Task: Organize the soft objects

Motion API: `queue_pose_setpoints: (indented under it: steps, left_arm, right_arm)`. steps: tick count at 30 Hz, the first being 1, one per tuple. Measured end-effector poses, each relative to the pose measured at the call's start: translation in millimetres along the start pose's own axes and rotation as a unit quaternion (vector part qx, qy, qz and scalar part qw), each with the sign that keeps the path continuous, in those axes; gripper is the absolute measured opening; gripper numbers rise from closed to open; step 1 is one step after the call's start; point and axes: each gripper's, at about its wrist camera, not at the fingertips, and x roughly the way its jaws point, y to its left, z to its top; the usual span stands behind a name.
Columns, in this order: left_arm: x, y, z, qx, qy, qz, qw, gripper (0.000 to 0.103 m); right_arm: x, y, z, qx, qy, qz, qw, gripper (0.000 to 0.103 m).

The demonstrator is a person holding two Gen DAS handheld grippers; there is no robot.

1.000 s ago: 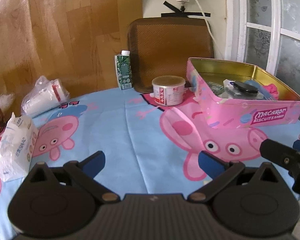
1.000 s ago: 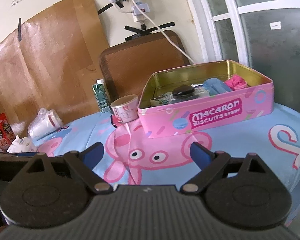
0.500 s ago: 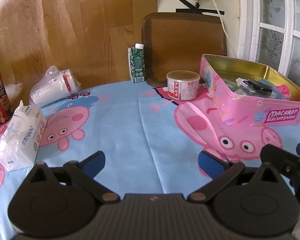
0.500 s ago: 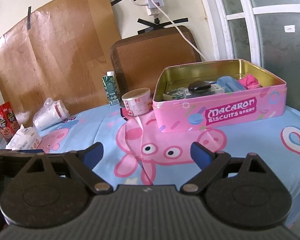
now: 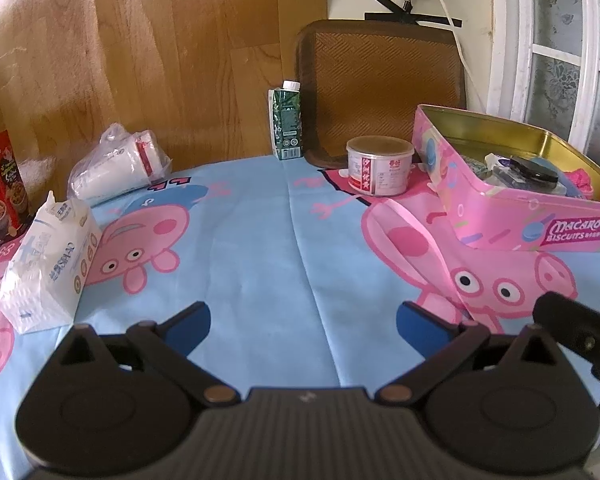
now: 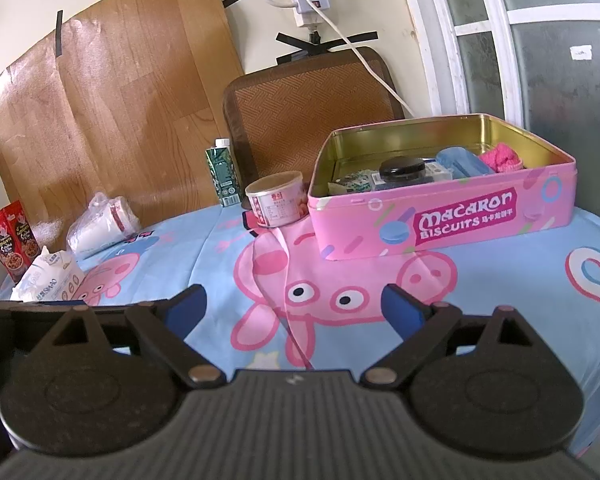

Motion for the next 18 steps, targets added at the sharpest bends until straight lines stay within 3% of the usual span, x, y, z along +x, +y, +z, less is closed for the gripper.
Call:
queue_pose_setpoints:
  steps: [18]
  left_arm:
    - [7.1, 6.3, -1.0, 0.002, 0.009, 0.0, 1.0, 0.103]
  right_arm:
    - [2.4, -1.4, -3.4, 0.005, 0.008, 0.003, 1.0, 0.096]
